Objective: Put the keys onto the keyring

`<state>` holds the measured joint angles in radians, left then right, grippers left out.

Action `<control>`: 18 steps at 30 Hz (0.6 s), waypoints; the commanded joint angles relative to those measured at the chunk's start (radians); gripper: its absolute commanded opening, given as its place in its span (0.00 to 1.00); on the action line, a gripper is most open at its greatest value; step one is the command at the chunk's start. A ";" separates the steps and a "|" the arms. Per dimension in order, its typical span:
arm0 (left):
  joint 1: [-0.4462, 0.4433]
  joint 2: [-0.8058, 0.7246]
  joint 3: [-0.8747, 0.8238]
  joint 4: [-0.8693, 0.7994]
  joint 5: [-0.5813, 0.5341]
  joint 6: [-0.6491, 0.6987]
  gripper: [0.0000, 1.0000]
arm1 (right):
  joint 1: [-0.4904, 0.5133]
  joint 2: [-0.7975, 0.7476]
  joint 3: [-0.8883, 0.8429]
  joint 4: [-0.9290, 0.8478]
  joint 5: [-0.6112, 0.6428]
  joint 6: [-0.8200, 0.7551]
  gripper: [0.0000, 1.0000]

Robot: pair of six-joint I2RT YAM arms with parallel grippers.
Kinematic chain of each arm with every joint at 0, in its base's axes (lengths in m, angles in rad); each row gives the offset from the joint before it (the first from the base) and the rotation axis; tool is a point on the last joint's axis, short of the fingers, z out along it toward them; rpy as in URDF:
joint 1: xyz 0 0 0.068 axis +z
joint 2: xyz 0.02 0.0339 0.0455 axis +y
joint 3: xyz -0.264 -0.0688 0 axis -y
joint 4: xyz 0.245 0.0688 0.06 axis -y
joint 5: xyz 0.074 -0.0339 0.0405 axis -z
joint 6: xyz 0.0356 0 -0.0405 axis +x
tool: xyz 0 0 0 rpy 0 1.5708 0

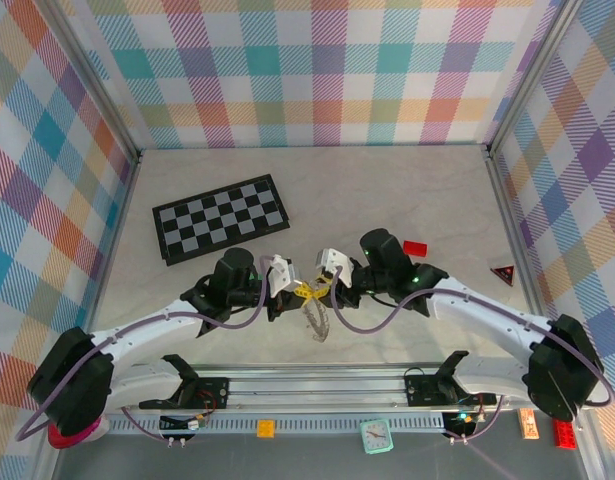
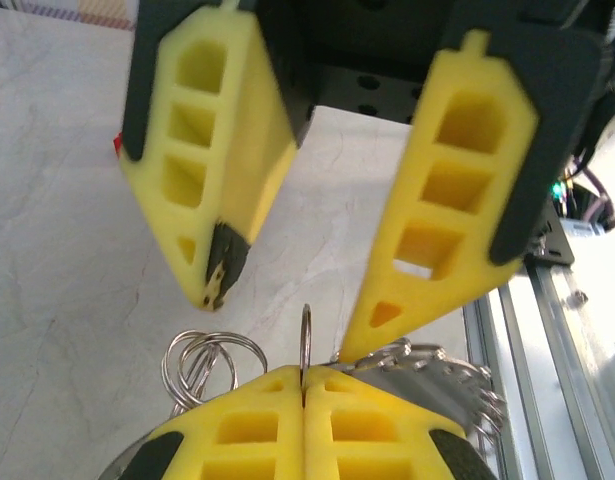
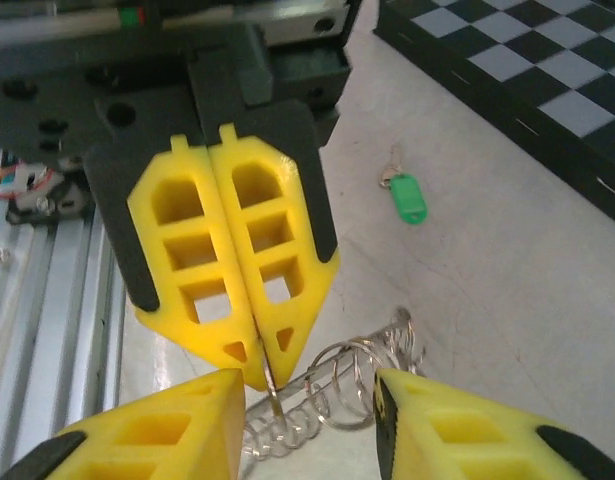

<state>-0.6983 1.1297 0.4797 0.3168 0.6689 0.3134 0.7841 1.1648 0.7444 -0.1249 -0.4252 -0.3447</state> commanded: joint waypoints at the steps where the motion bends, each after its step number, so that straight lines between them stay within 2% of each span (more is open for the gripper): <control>1: -0.006 0.012 -0.029 0.192 0.006 -0.114 0.00 | -0.002 -0.075 0.014 -0.022 0.047 0.173 0.42; 4: -0.006 0.027 -0.029 0.210 -0.025 -0.151 0.00 | -0.002 -0.119 -0.004 -0.033 0.072 0.342 0.44; 8: -0.006 0.043 -0.002 0.181 -0.034 -0.205 0.00 | -0.002 -0.167 -0.022 -0.081 0.098 0.439 0.44; 14: -0.006 0.047 0.026 0.095 -0.047 -0.237 0.00 | -0.002 -0.223 -0.080 -0.111 0.096 0.461 0.42; 16: -0.007 0.040 0.022 0.099 -0.045 -0.241 0.00 | 0.000 -0.249 -0.110 -0.111 0.109 0.426 0.42; 18: -0.006 0.035 0.017 0.109 -0.039 -0.246 0.00 | 0.005 -0.264 -0.140 -0.088 0.071 0.365 0.42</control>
<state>-0.6983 1.1782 0.4633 0.4099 0.6163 0.0921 0.7841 0.9268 0.6353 -0.2104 -0.3294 0.0631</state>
